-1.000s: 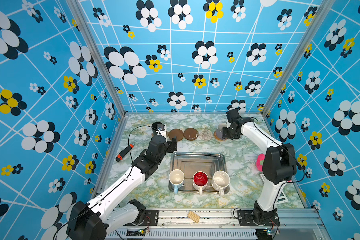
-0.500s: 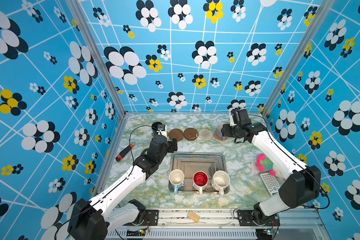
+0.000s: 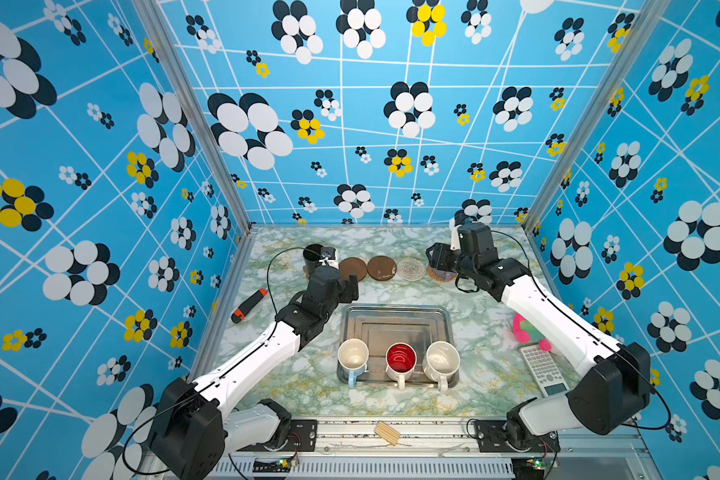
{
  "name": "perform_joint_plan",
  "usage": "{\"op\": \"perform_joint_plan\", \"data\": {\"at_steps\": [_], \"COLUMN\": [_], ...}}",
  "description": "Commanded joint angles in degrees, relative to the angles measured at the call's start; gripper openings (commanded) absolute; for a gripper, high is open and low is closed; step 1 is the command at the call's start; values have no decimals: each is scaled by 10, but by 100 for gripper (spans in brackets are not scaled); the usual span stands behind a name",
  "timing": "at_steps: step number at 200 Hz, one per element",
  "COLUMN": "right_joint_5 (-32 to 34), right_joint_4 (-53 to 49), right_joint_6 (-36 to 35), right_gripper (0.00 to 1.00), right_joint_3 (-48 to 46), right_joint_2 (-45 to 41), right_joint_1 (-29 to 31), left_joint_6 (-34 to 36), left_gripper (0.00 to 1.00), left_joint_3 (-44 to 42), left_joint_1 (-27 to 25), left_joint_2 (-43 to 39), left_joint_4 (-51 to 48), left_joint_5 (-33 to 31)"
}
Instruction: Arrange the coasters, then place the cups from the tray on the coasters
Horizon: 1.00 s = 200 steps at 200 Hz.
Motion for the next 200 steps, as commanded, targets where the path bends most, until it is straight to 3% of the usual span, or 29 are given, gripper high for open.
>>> {"op": "perform_joint_plan", "data": {"at_steps": [1,60,111,200], "right_joint_5": [-21,-41,-33,-32], "right_joint_4": [67,95,107,127], "right_joint_6": [41,48,43,41], "right_gripper": [60,60,60,60], "right_joint_3": [-34,-67,-88,-94], "right_joint_2": [-24,-29,-32,-7], "right_joint_1": [2,2,1,2], "left_joint_6": [-27,-32,-29,-62], "left_gripper": [84,81,82,82], "left_joint_3": [29,98,115,134], "left_joint_1": [-2,-33,-65,-73], "left_joint_2": [12,19,-39,-150], "left_joint_4": [-2,-112,-239,-370], "left_joint_5": [11,11,-15,50]}}
